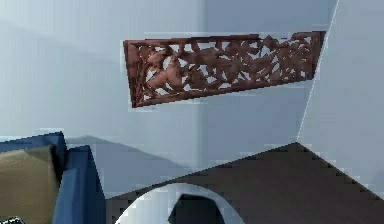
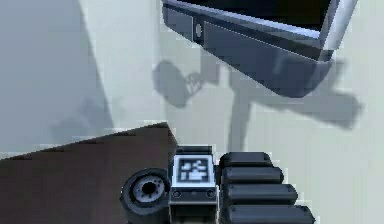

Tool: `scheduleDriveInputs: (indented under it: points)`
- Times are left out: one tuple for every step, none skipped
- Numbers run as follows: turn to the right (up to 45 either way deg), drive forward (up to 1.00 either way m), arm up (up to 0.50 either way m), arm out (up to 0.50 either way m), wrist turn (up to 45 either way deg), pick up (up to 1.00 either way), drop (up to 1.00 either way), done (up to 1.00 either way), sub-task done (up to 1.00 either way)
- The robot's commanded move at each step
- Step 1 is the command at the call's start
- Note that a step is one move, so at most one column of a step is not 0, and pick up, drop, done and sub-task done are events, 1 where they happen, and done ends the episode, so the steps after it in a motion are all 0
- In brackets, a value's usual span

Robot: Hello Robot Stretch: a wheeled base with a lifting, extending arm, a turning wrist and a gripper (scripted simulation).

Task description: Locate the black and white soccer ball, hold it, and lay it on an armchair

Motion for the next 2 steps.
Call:
scheduleDriveInputs:
  points:
    - [0.0, 0.4, 0.0, 0.0, 0.0, 0.0, 0.0, 0.0, 0.0]
    - [-12.0, 0.0, 0.0, 0.0, 0.0, 0.0, 0.0, 0.0, 0.0]
